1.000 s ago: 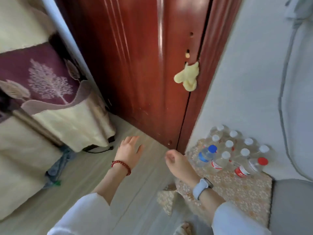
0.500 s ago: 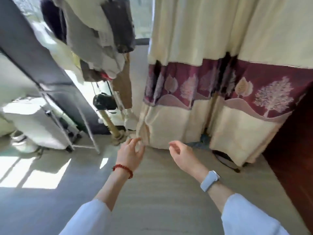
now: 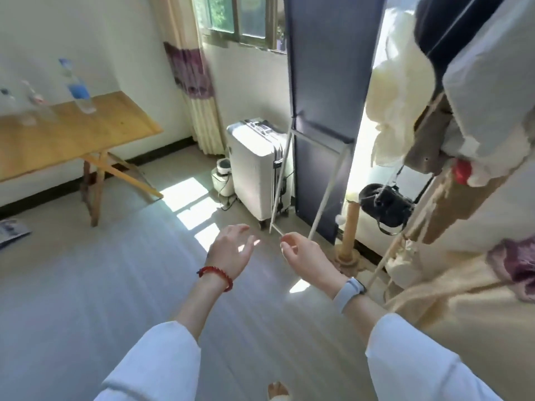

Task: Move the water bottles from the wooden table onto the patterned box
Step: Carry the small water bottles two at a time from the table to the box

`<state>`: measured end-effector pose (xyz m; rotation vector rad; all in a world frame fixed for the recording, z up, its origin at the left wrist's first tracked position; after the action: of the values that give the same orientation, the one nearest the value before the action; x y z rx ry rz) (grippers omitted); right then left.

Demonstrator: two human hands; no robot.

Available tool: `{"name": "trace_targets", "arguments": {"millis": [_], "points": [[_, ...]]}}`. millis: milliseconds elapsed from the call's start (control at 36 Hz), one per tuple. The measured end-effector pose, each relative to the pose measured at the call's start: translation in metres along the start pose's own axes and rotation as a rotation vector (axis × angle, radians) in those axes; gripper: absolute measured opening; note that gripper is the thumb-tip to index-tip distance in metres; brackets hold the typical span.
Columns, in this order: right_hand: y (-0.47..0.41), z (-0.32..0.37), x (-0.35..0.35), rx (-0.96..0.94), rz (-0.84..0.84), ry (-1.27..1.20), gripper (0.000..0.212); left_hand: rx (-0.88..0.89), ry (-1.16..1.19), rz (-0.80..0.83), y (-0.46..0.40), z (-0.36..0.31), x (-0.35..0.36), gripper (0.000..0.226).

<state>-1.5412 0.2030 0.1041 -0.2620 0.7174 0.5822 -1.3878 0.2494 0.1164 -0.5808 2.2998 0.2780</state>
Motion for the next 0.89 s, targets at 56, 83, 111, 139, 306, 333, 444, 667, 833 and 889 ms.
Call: {"name": "trace_targets", "arguments": {"millis": [56, 83, 111, 139, 306, 333, 444, 667, 833, 889], "points": [[-0.061, 0.018, 0.01, -0.055, 0.036, 0.024, 0.03, -0.037, 0.001, -0.037, -0.049, 0.009, -0.024, 0.031], [-0.091, 0.029, 0.016, -0.083, 0.05, 0.031, 0.03, -0.056, 0.005, -0.065, -0.072, 0.015, -0.039, 0.031], [-0.119, 0.04, 0.024, -0.105, 0.064, 0.035, 0.031, -0.074, 0.007, -0.097, -0.092, 0.023, -0.053, 0.03], [-0.145, 0.052, 0.032, -0.126, 0.078, 0.036, 0.031, -0.093, 0.006, -0.126, -0.109, 0.032, -0.068, 0.029], [-0.277, 0.116, 0.108, -0.266, 0.199, 0.032, 0.03, -0.266, 0.02, -0.256, -0.192, 0.112, -0.147, 0.03], [-0.297, 0.126, 0.123, -0.287, 0.224, 0.034, 0.03, -0.29, 0.022, -0.28, -0.206, 0.127, -0.16, 0.031], [-0.374, 0.165, 0.182, -0.333, 0.318, 0.026, 0.031, -0.378, 0.038, -0.358, -0.264, 0.189, -0.215, 0.032], [-0.56, 0.26, 0.282, -0.403, 0.351, 0.007, 0.027, -0.447, 0.049, -0.468, -0.412, 0.3, -0.345, 0.028], [-0.685, 0.32, 0.336, -0.415, 0.365, -0.036, 0.026, -0.468, 0.027, -0.491, -0.52, 0.361, -0.426, 0.028], [-0.723, 0.333, 0.354, -0.419, 0.38, -0.034, 0.025, -0.466, 0.028, -0.499, -0.554, 0.378, -0.446, 0.028]]}}
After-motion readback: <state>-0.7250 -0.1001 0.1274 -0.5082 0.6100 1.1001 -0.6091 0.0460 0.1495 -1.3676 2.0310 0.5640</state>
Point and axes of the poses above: each hand's wrist, its own y-axis away from the middle knuckle, its own x-axis out of the palm, z = x × y, the point moved 10 cm from there along -y, towards the middle knuckle, and after that the axes turned 11 degrees about -x, right-handed, at the moved point
